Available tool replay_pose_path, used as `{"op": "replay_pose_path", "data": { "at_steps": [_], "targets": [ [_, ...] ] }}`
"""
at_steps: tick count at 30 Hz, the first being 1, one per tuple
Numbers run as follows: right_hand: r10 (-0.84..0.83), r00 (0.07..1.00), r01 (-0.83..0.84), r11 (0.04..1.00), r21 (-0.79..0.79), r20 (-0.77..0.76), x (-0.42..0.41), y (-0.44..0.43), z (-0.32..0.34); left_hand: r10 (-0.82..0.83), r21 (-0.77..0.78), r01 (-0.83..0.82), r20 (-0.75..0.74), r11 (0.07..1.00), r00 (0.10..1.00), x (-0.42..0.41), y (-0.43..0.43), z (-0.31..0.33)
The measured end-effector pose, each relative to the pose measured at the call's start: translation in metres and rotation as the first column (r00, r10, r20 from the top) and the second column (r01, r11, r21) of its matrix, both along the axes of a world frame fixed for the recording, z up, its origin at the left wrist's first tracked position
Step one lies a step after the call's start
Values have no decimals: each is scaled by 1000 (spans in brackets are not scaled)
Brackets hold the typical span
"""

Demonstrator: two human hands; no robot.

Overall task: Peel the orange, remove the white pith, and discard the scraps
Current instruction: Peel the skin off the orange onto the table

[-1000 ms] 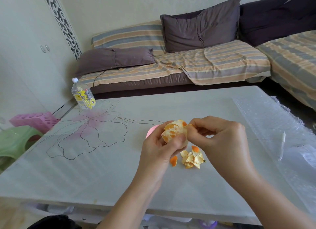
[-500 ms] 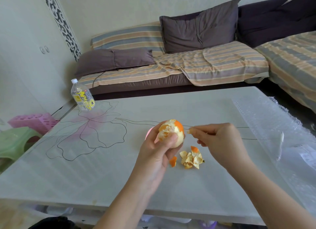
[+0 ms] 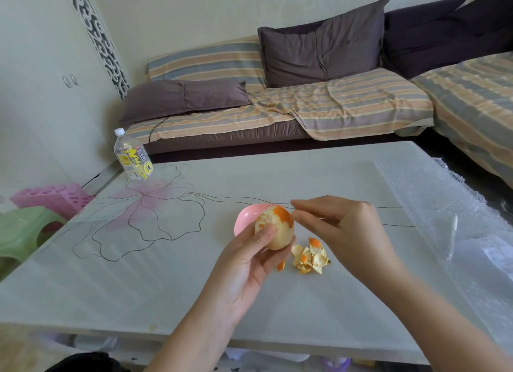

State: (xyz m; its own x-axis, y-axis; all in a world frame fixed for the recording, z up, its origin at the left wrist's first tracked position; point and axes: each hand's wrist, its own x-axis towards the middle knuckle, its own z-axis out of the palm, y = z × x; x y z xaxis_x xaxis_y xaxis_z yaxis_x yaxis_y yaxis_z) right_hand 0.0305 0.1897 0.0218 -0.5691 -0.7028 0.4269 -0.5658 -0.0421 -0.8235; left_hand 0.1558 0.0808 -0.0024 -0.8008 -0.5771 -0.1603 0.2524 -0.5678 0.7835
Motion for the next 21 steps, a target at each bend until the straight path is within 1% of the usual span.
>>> {"op": "replay_pose_path", "data": {
  "at_steps": [2, 5, 10, 16, 21],
  "targets": [
    [46, 996, -48, 999, -26, -76, 6, 3, 0, 7, -80, -5, 25, 997, 1000, -1, 1, -2],
    [14, 982, -25, 998, -56, -190, 7, 2, -4, 25, -223, -16, 38, 975, 999, -2, 1, -2],
    [-84, 927, 63, 996, -68, -366, 10, 2, -5, 72, -299, -58, 35, 953, 997, -4, 5, -1],
    [-249, 850, 208, 968, -138, -463, 16, 1, -5, 68, -367, -49, 39, 929, 997, -6, 10, -1],
    [-287, 845, 246, 958, -148, -452, 14, 2, -2, 61, -412, -33, 56, 910, 997, -7, 13, 2]
  ]
}}
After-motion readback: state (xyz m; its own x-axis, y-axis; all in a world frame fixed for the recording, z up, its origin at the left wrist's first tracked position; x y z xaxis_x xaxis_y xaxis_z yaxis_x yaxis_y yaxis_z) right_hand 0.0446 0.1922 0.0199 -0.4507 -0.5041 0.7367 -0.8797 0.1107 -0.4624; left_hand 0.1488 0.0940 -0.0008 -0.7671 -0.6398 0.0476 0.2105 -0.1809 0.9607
